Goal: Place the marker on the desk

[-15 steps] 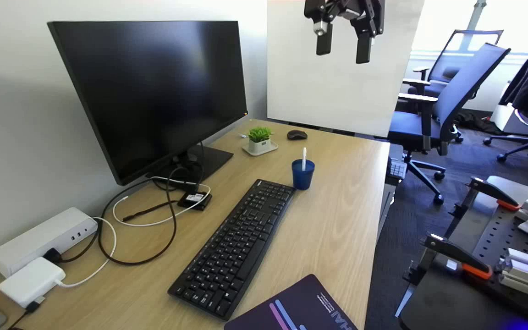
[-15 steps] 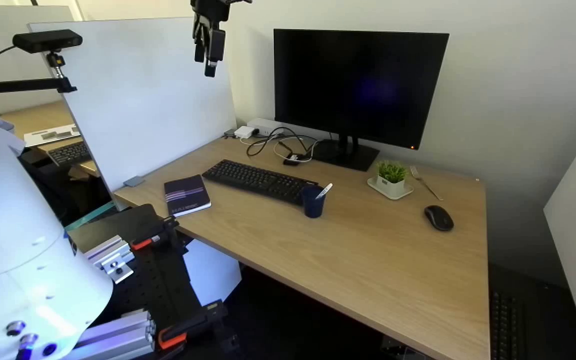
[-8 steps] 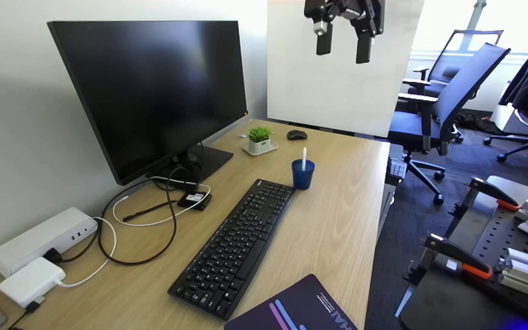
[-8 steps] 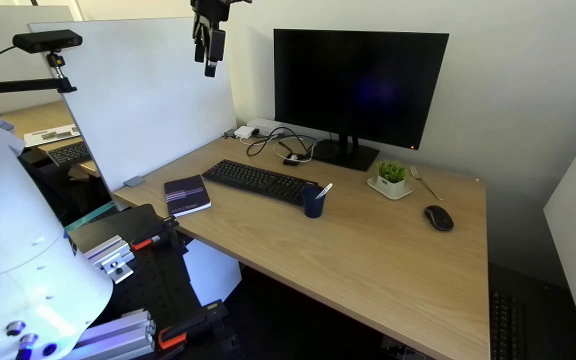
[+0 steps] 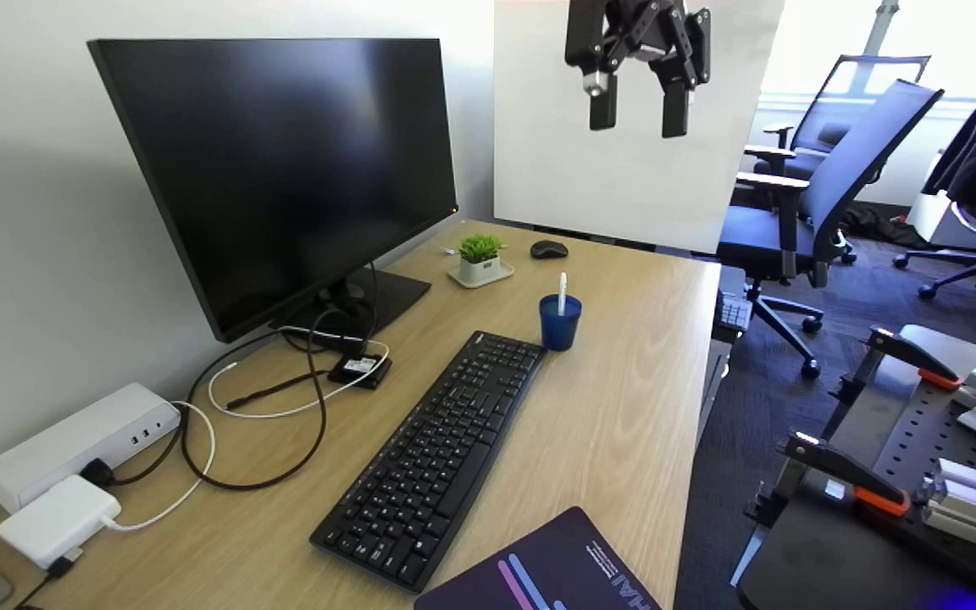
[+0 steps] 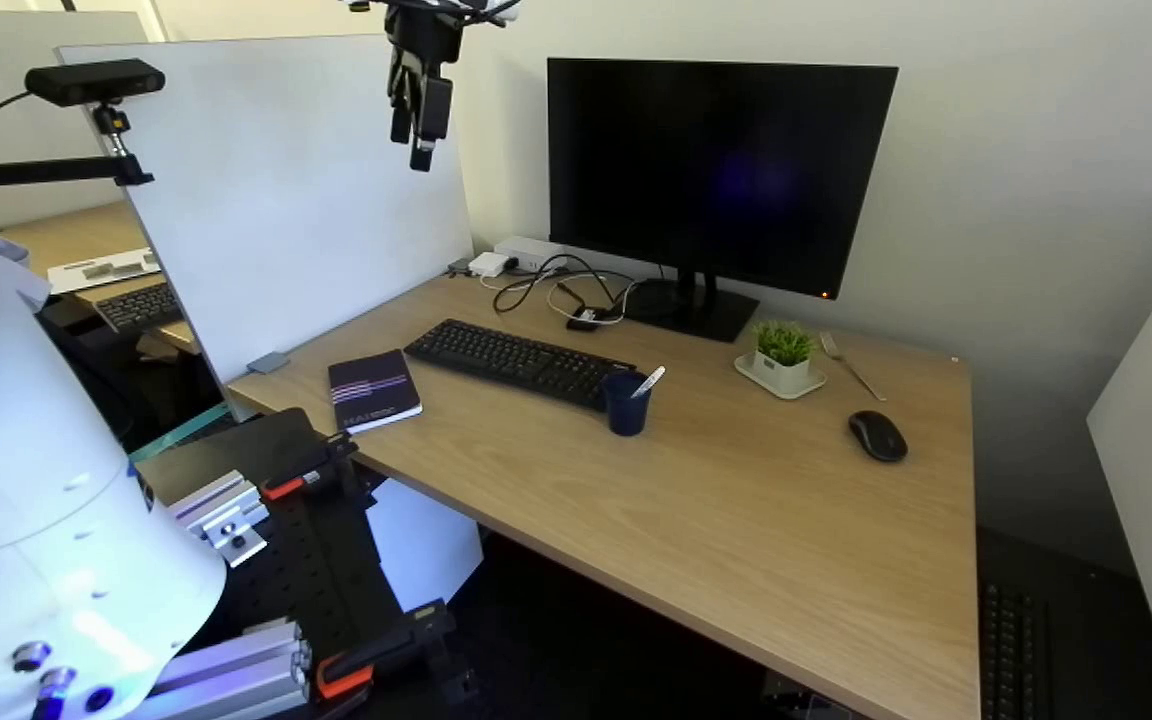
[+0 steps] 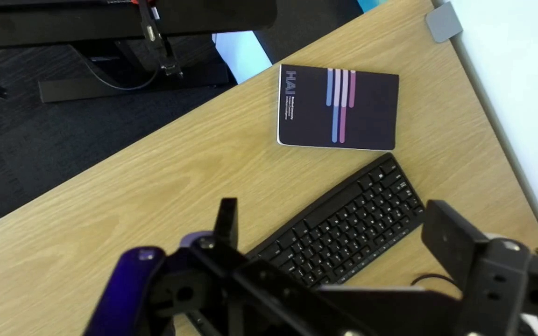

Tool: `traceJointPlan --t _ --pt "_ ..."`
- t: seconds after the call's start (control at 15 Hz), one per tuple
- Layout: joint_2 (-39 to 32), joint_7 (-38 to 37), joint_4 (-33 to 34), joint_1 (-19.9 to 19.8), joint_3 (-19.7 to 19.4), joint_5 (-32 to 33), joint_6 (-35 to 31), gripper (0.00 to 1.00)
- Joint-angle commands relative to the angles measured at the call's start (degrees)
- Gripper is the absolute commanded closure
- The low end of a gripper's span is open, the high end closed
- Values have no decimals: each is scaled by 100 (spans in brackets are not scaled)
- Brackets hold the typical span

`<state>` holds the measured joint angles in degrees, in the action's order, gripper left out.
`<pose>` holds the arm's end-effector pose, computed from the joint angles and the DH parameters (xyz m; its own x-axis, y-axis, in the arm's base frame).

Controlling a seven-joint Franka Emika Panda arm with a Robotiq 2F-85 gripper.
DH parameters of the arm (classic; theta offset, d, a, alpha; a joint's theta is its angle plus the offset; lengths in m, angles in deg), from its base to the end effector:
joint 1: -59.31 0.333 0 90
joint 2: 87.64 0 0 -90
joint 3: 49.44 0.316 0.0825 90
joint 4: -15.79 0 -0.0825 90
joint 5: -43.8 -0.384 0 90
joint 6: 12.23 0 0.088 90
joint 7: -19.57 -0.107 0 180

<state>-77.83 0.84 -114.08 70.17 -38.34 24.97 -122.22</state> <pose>0.4280 0.1987 0.4177 0.9636 -0.0638 -0.2595 -0.1115 -0.9785 -0.1735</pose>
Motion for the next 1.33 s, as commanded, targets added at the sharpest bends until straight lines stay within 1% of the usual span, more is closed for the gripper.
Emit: traceJointPlan --t 0.0,0.4,0.73,1.07,1.27 --pt "-331 -397 -9 -39 127 431 -257 0" --pt "-924 -1269 -48 20 165 1470 -764 0" --pt "-1394 -2010 -16 70 73 2254 -1087 0" --pt "-1877 -2590 95 105 -81 2855 -1601 0" --pt "-2234 -2947 226 138 -270 3314 -2062 0"
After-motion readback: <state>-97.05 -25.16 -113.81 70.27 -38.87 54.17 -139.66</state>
